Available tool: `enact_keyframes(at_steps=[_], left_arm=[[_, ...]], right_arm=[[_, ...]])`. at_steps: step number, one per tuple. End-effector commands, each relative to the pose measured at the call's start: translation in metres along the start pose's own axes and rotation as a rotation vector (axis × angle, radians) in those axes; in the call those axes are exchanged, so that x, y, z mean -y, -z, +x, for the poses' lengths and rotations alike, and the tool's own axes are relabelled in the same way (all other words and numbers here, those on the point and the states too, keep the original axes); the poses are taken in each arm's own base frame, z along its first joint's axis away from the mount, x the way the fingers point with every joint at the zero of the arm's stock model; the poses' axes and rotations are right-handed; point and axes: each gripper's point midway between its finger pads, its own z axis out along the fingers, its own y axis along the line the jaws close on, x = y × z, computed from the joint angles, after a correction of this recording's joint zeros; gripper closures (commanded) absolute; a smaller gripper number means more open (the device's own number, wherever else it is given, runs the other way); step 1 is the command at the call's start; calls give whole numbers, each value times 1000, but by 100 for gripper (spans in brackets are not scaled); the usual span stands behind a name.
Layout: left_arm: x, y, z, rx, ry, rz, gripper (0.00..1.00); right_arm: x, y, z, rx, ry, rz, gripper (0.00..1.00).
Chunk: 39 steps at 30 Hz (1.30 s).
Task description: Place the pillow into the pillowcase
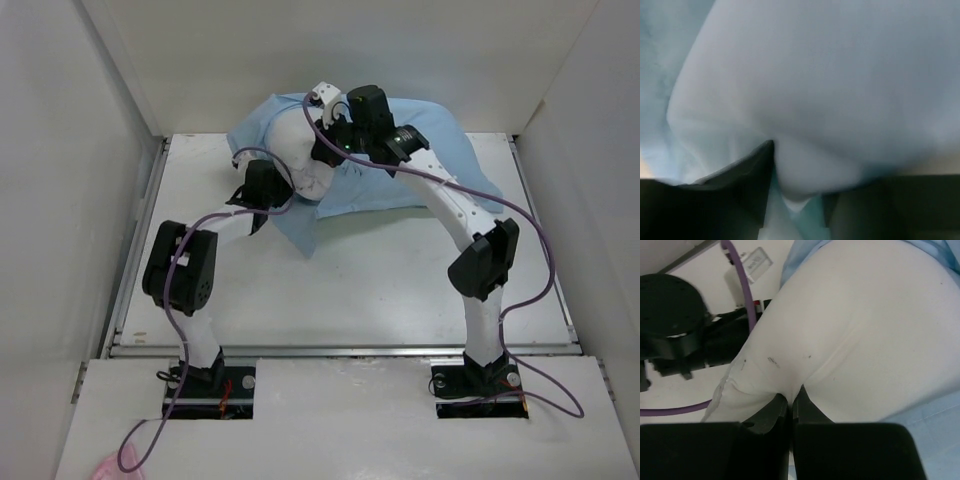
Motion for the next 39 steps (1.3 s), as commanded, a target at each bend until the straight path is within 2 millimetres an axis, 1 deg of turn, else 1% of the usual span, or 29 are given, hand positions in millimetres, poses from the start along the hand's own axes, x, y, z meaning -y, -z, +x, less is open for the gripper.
enact_keyframes(at_steps=[1,2,4,5,6,7,8,9,10,11,12,14,17,19,21,22,23,24,25,26,27,29,30,31,32,34,35,38,39], left_arm=[[42,-21,-18,38,-3,86,75],[38,-27,-13,21,-4,81,100],[50,-21,-8,-23,-69,137,100],[57,-6,-16,-3,-86,150,100],[55,5,-20,13,-99,140,100],[36,16,-18,38,-128,95,100],[51,45,-36,101,-135,136,100],[47,60,-38,116,-148,131,100],[45,73,-42,139,-159,131,100],[30,83,-41,152,-194,93,100],[45,107,-53,187,-210,134,100],[31,123,-52,173,-253,69,100],[34,159,-65,210,-279,59,100],[47,181,-70,241,-285,107,100],[57,186,-73,250,-300,147,100],[65,182,-74,247,-319,172,100],[70,179,-72,230,-322,185,100],[86,181,-78,236,-322,226,100],[96,179,-71,196,-331,270,100],[95,170,-70,185,-342,256,100],[98,167,-72,186,-342,257,100],[104,161,-75,182,-342,253,100],[99,158,-72,158,-354,225,100],[107,160,-77,162,-354,229,84],[106,162,-77,158,-372,221,75],[99,162,-73,134,-390,192,66],[99,168,-75,139,-404,195,47],[88,181,-82,174,-398,138,14],[83,183,-88,201,-394,105,5]], right_arm=[[-30,28,-66,187,39,-122,100],[-25,26,-62,177,33,-96,100],[-10,23,-52,154,16,-39,100],[-2,21,-48,142,9,0,100],[17,15,-38,115,6,97,100],[29,3,-21,69,-9,147,100],[39,-4,-6,28,-12,189,100],[54,-7,3,-1,-19,266,100],[60,-13,12,-22,-23,292,100],[68,-24,28,-59,-21,311,100],[72,-29,41,-88,-26,328,100],[83,-45,76,-161,-36,372,100],[89,-55,108,-237,-45,392,100],[81,-60,114,-242,-52,346,100],[51,-70,113,-222,-35,221,100],[27,-76,110,-215,-19,140,100],[14,-79,109,-210,-3,86,100],[5,-84,119,-226,-14,31,100],[-12,-87,117,-217,-16,-42,96],[-25,-87,115,-204,-10,-122,90],[-53,-83,113,-183,-12,-288,89],[-75,-64,100,-147,45,-415,83],[-85,-53,100,-143,56,-471,76],[-89,-34,78,-98,92,-466,72],[-86,-26,67,-72,125,-436,67],[-74,-14,58,-57,154,-333,51],[-72,2,36,-6,184,-293,46],[-67,27,8,52,208,-216,38],[-68,33,0,75,218,-211,11]])
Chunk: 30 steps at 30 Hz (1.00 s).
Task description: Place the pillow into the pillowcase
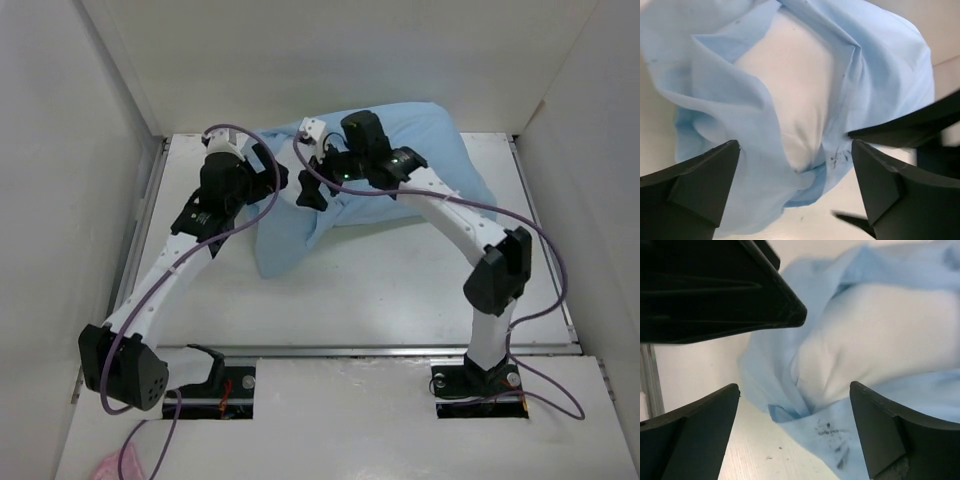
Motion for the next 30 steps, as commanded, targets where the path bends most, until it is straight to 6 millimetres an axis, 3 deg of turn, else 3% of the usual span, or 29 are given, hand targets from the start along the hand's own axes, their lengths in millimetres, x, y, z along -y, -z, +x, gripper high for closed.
enact_keyframes(at_steps=[1,2,4,5,6,8,9,13,16,17,18,19,20,21,23,24,26,28,30], left_arm=[[-2,27,-36,111,-16,-49,1],[-12,28,-31,97,-20,-95,1],[-23,29,-40,121,-23,-174,1],[-34,23,-30,74,-36,-231,1],[-36,22,-37,84,-39,-261,1],[-44,6,-24,20,-64,-305,6],[-44,0,-20,-3,-67,-310,17],[-46,-33,3,-140,-107,-298,35],[-70,-51,32,-246,-131,-374,48],[-79,-54,28,-241,-135,-416,60],[-85,-56,32,-255,-130,-449,66],[-99,-56,46,-308,-137,-512,76],[-101,-57,43,-305,-132,-541,84],[-107,-53,41,-298,-145,-575,100],[-107,-51,37,-279,-135,-583,100],[-110,-48,41,-280,-135,-584,100],[-96,-39,21,-193,-106,-530,100],[-92,-30,14,-147,-103,-497,100],[-66,-16,-17,-37,-81,-397,100]], right_arm=[[-9,50,-67,164,117,75,0],[-9,53,-70,178,114,87,0],[-8,58,-75,202,105,107,0],[0,65,-79,213,98,149,0],[4,64,-76,209,79,171,0],[14,58,-68,187,39,211,5],[22,55,-63,172,12,252,9],[41,37,-44,119,-39,309,33],[52,28,-34,103,-65,323,37],[56,21,-32,103,-65,323,37],[57,14,-29,102,-65,312,37],[54,9,-32,111,-61,281,40],[55,-7,-21,89,-72,245,40],[55,-14,-22,100,-67,222,40],[43,-33,-19,92,-18,159,40],[51,-45,-12,91,-18,171,40],[62,-54,-15,94,-9,233,41],[70,-71,6,44,-26,264,51],[84,-74,16,19,-56,341,75]])
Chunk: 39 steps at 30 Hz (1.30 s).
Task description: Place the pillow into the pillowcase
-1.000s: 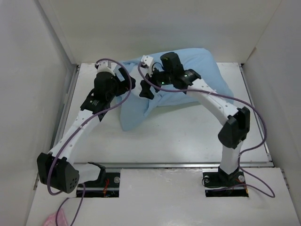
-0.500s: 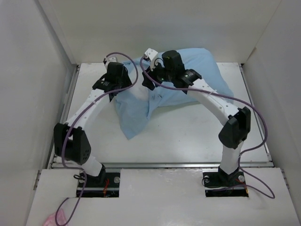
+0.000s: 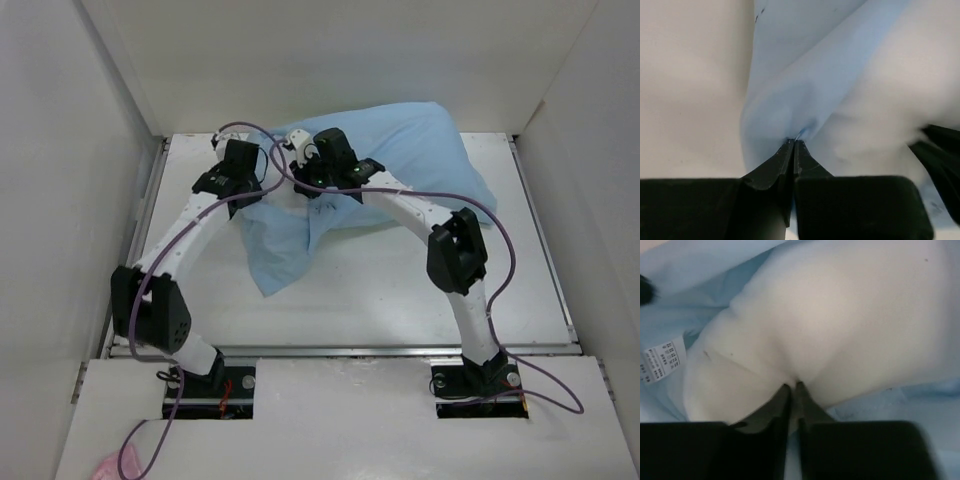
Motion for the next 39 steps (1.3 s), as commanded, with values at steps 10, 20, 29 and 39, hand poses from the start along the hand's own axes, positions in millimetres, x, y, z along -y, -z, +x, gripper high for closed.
enact_keyframes(at_steps=[10,20,29,39], left_arm=[[88,132,-106,306,-14,593,100],[127,88,-59,99,-35,751,100],[130,91,-69,152,-19,770,100],[162,201,-132,397,-86,1086,100]], right_arm=[[-8,-31,19,13,-50,-12,100],[-31,64,-70,267,-89,-293,87],[22,157,-93,304,-154,29,64],[52,122,-47,143,-231,156,53]])
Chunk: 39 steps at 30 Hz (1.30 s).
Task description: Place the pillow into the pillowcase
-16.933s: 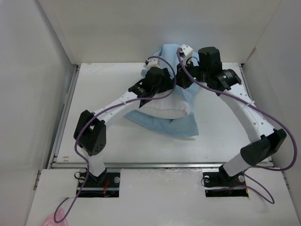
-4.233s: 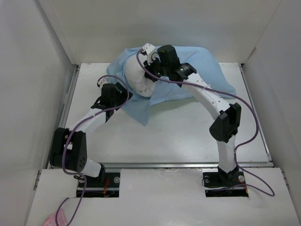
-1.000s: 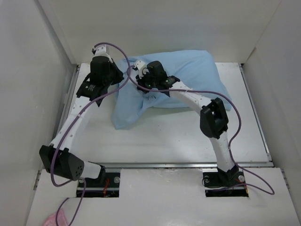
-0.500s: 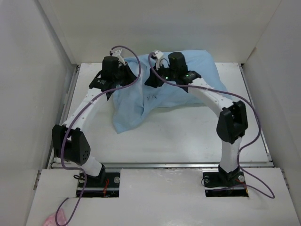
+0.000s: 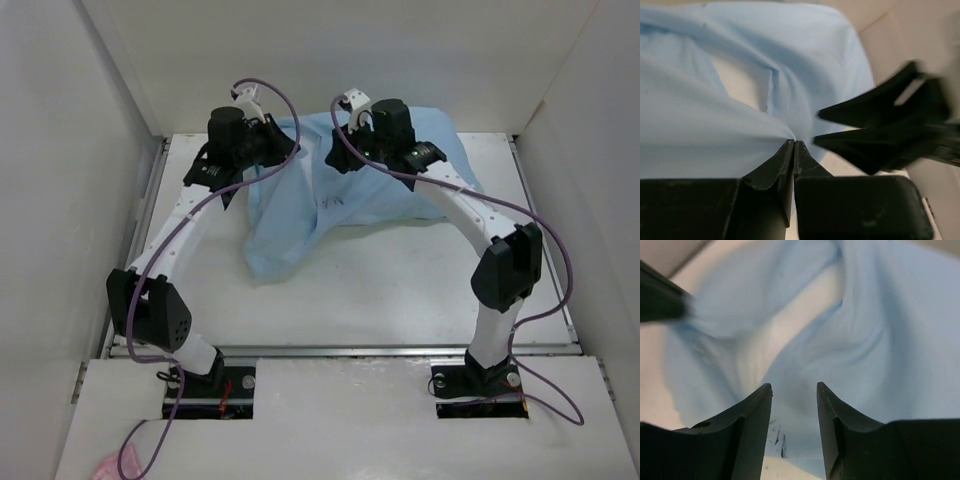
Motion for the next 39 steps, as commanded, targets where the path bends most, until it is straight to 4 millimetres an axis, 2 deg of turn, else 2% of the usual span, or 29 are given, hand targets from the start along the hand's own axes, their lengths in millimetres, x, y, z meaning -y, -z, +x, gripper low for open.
enact_keyframes(at_steps=[1,3,5,8,9,10,11,12,13,15,16,17,18,19,20,23,25,26,27,29,31,32,33,34,35,36,38,39], left_arm=[[100,54,-69,208,-137,352,100],[113,57,-67,220,-163,448,100],[104,45,-46,157,-135,464,100],[64,13,-25,86,-37,308,100],[45,-5,-11,40,-5,254,100],[27,-14,10,-32,35,197,100],[20,-20,20,-72,54,171,79],[5,-28,36,-123,83,126,64],[0,-25,45,-168,96,97,52],[-19,-26,48,-160,109,-10,25],[-19,-18,40,-129,91,-37,22],[-23,-12,36,-113,90,-76,15],[-33,-7,29,-70,84,-144,9],[-30,3,17,-23,74,-157,5],[-33,8,14,-11,73,-187,1],[-37,24,4,27,43,-251,2],[-37,30,1,34,12,-256,10],[-33,35,1,33,-4,-239,13],[-32,33,1,36,-25,-224,14],[-29,32,8,15,-74,-196,14],[-32,16,27,-50,-85,-203,14],[-30,10,28,-74,-97,-185,18],[-43,-5,41,-124,-85,-211,20],[-47,-10,50,-165,-75,-217,24],[-46,-15,48,-178,-89,-206,34],[-45,-21,56,-209,-86,-199,58],[-53,-31,74,-268,-99,-214,70],[-47,-32,73,-266,-120,-198,73]], right_arm=[[10,0,18,-50,-26,66,53],[15,-1,22,-52,-36,93,53],[15,-1,22,-52,-36,94,53],[21,-7,33,-80,-66,120,50],[24,-10,38,-90,-69,131,45],[23,-8,36,-96,-70,131,42],[27,-11,36,-94,-69,148,40],[28,-10,39,-108,-72,158,38],[31,-9,34,-98,-69,177,37],[35,-6,40,-121,-73,203,35],[40,-5,40,-120,-71,229,34],[42,-5,40,-120,-71,241,34],[42,-5,40,-120,-71,241,34],[43,-4,35,-109,-68,250,34],[41,-3,33,-109,-68,241,34],[31,-10,46,-155,-71,215,34],[29,-13,54,-180,-71,220,34],[30,-14,61,-194,-73,220,37],[30,-14,66,-204,-76,221,44],[31,-17,70,-215,-78,221,49],[25,-18,70,-216,-81,189,52],[25,-18,70,-216,-81,189,59],[23,-18,66,-205,-80,177,67],[21,-17,64,-206,-82,166,87],[19,-14,58,-194,-79,165,93],[19,-10,57,-196,-70,165,98],[12,-4,43,-167,-56,137,100],[10,2,34,-148,-51,136,100]])
